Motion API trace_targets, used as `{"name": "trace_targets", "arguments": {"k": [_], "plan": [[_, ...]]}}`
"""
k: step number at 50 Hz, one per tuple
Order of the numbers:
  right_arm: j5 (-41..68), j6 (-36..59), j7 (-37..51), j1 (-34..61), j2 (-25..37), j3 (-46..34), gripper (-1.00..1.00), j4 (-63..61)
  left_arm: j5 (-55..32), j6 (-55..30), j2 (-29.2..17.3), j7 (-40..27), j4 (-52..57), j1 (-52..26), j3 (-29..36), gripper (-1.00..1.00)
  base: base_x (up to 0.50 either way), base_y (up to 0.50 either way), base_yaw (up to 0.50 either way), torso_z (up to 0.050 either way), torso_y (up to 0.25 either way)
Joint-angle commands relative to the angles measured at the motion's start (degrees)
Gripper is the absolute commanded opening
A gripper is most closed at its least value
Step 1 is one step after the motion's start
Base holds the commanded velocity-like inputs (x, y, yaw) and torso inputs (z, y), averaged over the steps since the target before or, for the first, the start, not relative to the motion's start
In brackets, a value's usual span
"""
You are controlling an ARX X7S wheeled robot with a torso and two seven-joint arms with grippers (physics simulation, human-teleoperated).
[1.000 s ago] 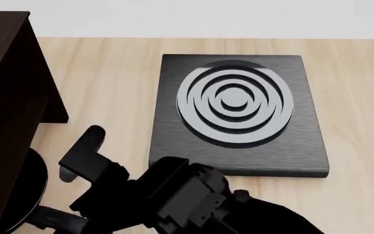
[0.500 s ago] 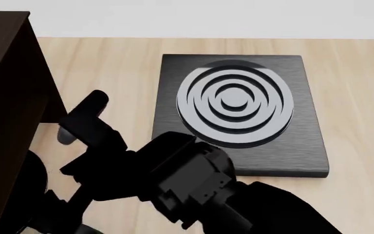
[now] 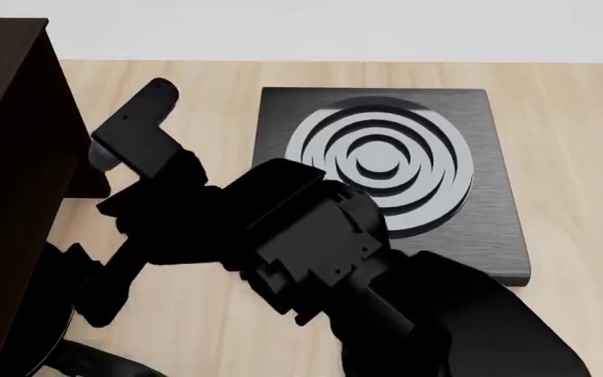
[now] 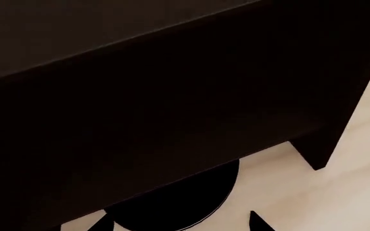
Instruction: Put the frying pan under the cabinet shelf.
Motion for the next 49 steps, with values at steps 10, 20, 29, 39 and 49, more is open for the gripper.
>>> {"name": "trace_targets", "arguments": {"k": [10,20,29,39,49], "plan": [[1.07,0.08,5.92,4.38,3.63,0.46,1.0,-5.69,-3.46,0.59,2.09,-2.67,-0.88,-2.83,0.83,1.0,0.0,0.0,0.0,0.0,0.0],[3.36,2.84,17.75,4.73,15.41,1.24,1.0,-26.18,-4.61,1.2,3.75,-3.85,-1.05,-3.99,1.34,1.0,0.0,0.0,0.0,0.0,0.0],[5.16,5.23,23.67,4.98,21.84,1.32,1.0,-36.3,-6.47,0.77,5.14,-5.31,-1.75,-6.46,2.34,1.0,0.0,0.0,0.0,0.0,0.0],[6.93,6.96,29.43,5.65,28.24,1.85,1.0,-45.58,-6.52,0.92,6.22,-5.49,-2.19,-7.27,2.82,1.0,0.0,0.0,0.0,0.0,0.0],[8.02,7.17,34.04,4.96,34.11,2.37,1.0,-51.1,-3.85,1.87,7.97,-4.28,-2.32,-5.63,3.14,1.0,0.0,0.0,0.0,0.0,0.0]]}}
